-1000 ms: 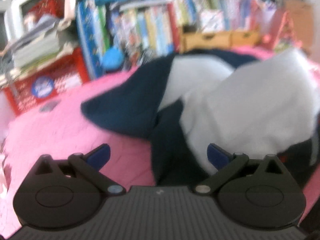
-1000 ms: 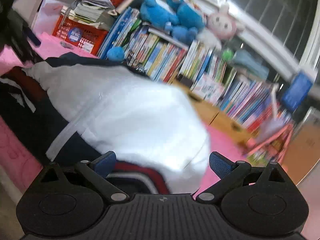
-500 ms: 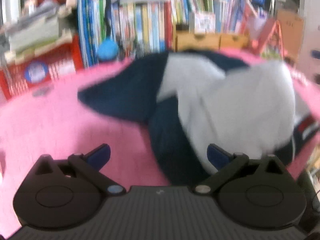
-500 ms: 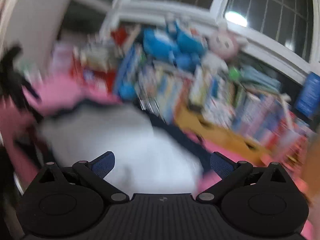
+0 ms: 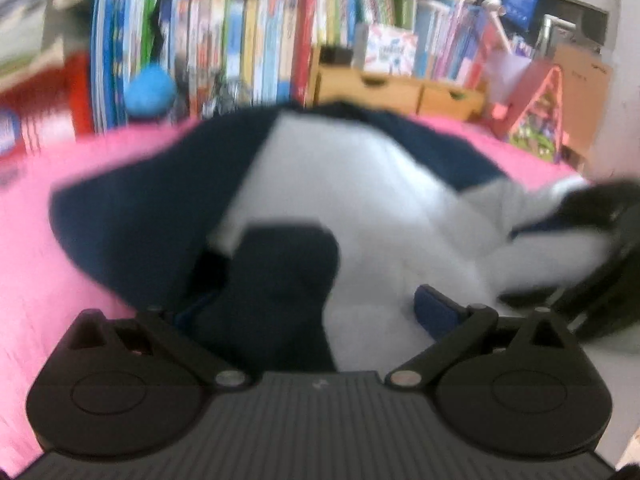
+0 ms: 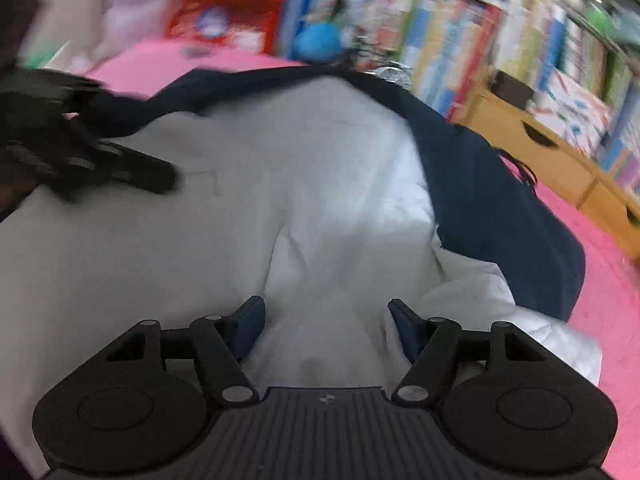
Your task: Fold clothes
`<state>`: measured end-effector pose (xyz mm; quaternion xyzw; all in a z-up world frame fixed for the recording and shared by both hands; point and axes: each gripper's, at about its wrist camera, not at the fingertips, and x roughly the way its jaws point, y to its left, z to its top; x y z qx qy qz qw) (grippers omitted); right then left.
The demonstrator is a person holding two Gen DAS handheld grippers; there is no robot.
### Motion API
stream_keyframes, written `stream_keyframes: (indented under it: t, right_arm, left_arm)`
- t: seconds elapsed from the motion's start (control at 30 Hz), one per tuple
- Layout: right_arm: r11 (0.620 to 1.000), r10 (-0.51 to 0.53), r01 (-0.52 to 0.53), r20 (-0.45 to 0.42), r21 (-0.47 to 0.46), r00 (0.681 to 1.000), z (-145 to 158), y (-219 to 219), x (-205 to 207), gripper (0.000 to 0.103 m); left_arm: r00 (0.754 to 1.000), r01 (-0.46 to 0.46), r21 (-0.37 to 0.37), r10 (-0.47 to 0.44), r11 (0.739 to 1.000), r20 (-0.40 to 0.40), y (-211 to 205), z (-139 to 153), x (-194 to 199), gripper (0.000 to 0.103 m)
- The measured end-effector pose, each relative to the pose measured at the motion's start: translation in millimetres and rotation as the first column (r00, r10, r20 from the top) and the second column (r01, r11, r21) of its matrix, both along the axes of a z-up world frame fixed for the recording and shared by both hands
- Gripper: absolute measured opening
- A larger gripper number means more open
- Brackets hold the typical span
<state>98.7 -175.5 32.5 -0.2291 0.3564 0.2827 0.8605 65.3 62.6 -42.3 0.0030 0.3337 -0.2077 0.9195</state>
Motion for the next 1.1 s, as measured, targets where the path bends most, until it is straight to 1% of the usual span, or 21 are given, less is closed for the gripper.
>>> stream_keyframes:
  t: [0.07,0.1,0.13,0.17,0.23,0.3,0.37,0.43,0.5,0.53,0.57,0.63,0.7,0.77,0.83,0.87,0.9,0.97,1.03,1.07,1.1]
  right_arm:
    - [0.998,-0.025,0.025,0.001,0.066,1.0,26.9,-5.6,6.1,0.07]
    - [0.992,-0.046,0.043,0.025,0.115,0.999,42.1,-5.7,14.2,0.079]
    - [0.988,-0.068,0.058,0.068,0.141,0.995,53.7,-0.9,24.6,0.088]
    - [0.987,-0.089,0.071,0.121,0.147,0.989,60.7,8.8,38.7,0.089]
    - [0.987,-0.109,0.084,0.19,0.134,0.976,62.9,34.8,76.2,0.089]
    - [0.99,-0.117,0.1,0.178,0.104,0.977,47.1,71.0,117.8,0.088]
    - [0.991,-0.13,0.125,0.143,0.043,0.981,23.4,98.9,155.7,0.071]
    - [0.984,-0.18,0.18,0.103,0.017,0.978,5.4,105.1,182.4,0.036]
    - [0.972,-0.223,0.216,0.078,0.089,0.972,12.1,83.6,182.9,0.024]
    - [0.964,-0.243,0.234,0.064,0.124,0.968,15.4,72.9,183.2,0.023]
    - [0.954,-0.272,0.259,0.073,0.148,0.96,20.4,59.2,181.1,0.007]
    - [0.93,-0.356,0.33,0.166,0.163,0.92,36.0,21.8,169.2,0.007]
    - [0.892,-0.445,0.414,0.189,0.184,0.875,54.2,-22.2,161.3,0.006]
    - [0.863,-0.505,0.482,0.244,0.152,0.828,59.8,-53.5,155.3,0.007]
    - [0.857,-0.515,0.498,0.282,0.133,0.81,58.8,-63.9,149.2,0.007]
    - [0.857,-0.514,0.495,0.28,0.143,0.811,57.6,-65.4,147.9,0.007]
    - [0.861,-0.508,0.482,0.262,0.159,0.821,55.8,-63.3,147.8,0.012]
    - [0.886,-0.463,0.435,0.245,0.162,0.852,51.1,-46.5,151.4,0.018]
    - [0.913,-0.408,0.395,0.268,0.105,0.873,39.8,-22.1,156.0,0.043]
    - [0.918,-0.394,0.391,0.283,0.069,0.875,31.8,-12.2,160.0,0.046]
    - [0.918,-0.388,0.396,0.291,0.036,0.874,23.7,-3.5,166.2,0.036]
  left_arm:
    - [1.0,-0.006,0.0,0.006,1.0,0.022,1.3,-8.2,-6.5,0.103]
    - [1.0,-0.007,0.007,0.007,1.0,0.023,0.6,-8.0,-7.0,0.103]
    - [1.0,-0.008,0.018,0.007,1.0,0.022,-1.1,-8.5,-6.7,0.103]
    - [1.0,-0.007,0.032,0.006,0.999,0.023,-3.2,-8.5,-6.1,0.103]
    - [1.0,-0.008,0.065,0.006,0.998,0.027,-7.3,-8.4,-6.0,0.103]
    - [1.0,-0.009,0.077,0.006,0.997,0.029,-7.9,-9.0,-6.4,0.103]
    - [1.0,-0.01,0.08,0.008,0.997,0.029,-8.0,-9.5,-6.0,0.103]
    - [1.0,-0.011,0.081,0.009,0.997,0.029,-7.9,-9.4,-5.8,0.103]
    - [1.0,-0.011,0.082,0.009,0.997,0.028,-7.7,-10.0,-5.6,0.103]
    - [1.0,-0.011,0.083,0.009,0.996,0.029,-7.7,-10.1,-5.9,0.103]
    - [1.0,-0.011,0.084,0.008,0.996,0.029,-7.7,-10.2,-6.4,0.103]
    - [1.0,-0.011,0.086,0.008,0.996,0.029,-7.9,-10.3,-7.0,0.103]
    - [1.0,-0.011,0.089,0.008,0.996,0.03,-8.3,-10.4,-6.9,0.103]
    - [0.999,-0.011,0.092,0.008,0.996,0.031,-8.9,-10.4,-6.5,0.103]
    - [0.999,-0.011,0.092,0.008,0.996,0.031,-8.9,-10.3,-7.0,0.103]
    - [0.999,-0.011,0.092,0.008,0.996,0.031,-9.0,-10.1,-7.0,0.103]
    - [0.999,-0.011,0.093,0.008,0.996,0.031,-9.0,-9.9,-6.7,0.103]
    - [0.999,-0.011,0.093,0.009,0.996,0.031,-9.3,-9.8,-6.7,0.103]
    - [0.999,-0.012,0.094,0.009,0.996,0.031,-9.6,-9.7,-6.9,0.103]
    - [0.999,-0.012,0.094,0.009,0.996,0.031,-9.6,-9.6,-7.0,0.103]
    - [0.999,-0.012,0.093,0.009,0.996,0.031,-9.7,-9.4,-7.0,0.103]
